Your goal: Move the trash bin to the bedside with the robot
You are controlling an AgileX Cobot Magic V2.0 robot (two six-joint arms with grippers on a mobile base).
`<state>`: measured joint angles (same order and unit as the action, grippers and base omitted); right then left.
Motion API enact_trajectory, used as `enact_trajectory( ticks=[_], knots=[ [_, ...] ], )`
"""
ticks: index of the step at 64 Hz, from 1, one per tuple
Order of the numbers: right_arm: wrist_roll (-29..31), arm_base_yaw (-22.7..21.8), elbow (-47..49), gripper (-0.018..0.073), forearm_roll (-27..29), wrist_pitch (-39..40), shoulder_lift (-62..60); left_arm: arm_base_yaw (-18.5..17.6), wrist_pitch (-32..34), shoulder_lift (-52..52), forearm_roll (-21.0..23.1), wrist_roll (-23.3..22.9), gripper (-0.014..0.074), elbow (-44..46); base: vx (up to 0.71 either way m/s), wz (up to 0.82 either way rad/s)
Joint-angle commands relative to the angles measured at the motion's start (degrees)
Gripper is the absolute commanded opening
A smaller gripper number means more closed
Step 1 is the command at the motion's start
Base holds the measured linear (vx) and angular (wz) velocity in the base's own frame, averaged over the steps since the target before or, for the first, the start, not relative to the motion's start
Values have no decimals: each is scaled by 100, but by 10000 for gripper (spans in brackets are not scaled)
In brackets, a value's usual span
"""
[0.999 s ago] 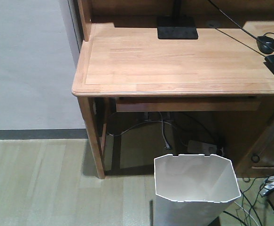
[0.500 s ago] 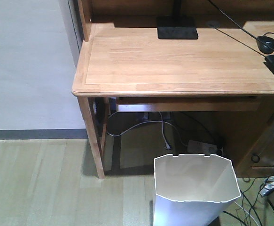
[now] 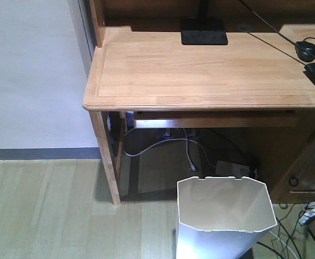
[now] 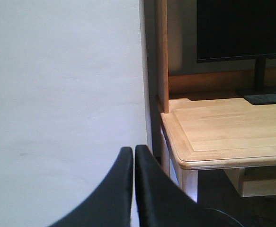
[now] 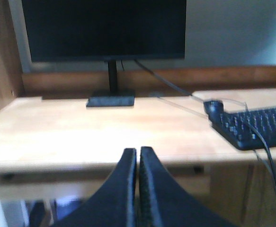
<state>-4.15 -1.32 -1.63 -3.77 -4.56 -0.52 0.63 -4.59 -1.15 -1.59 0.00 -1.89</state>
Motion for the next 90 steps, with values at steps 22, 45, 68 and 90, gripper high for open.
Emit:
enact_trajectory(
  ticks=[22, 45, 68, 90],
  knots=[
    [11, -41, 1087, -8, -17, 716, 701, -36, 422, -43, 54, -79, -6, -66, 0, 0],
    [12, -41, 2247, -8, -26, -1315, 2520, -36, 422, -43, 54, -79, -6, -66, 0, 0],
    [13, -41, 2255, 22, 94, -1341, 3147, -36, 422, -43, 54, -79, -6, -66, 0, 0],
    [13, -41, 2255, 353, 94, -1303, 3374, -36, 422, -43, 54, -79, -6, -66, 0, 0]
  ],
)
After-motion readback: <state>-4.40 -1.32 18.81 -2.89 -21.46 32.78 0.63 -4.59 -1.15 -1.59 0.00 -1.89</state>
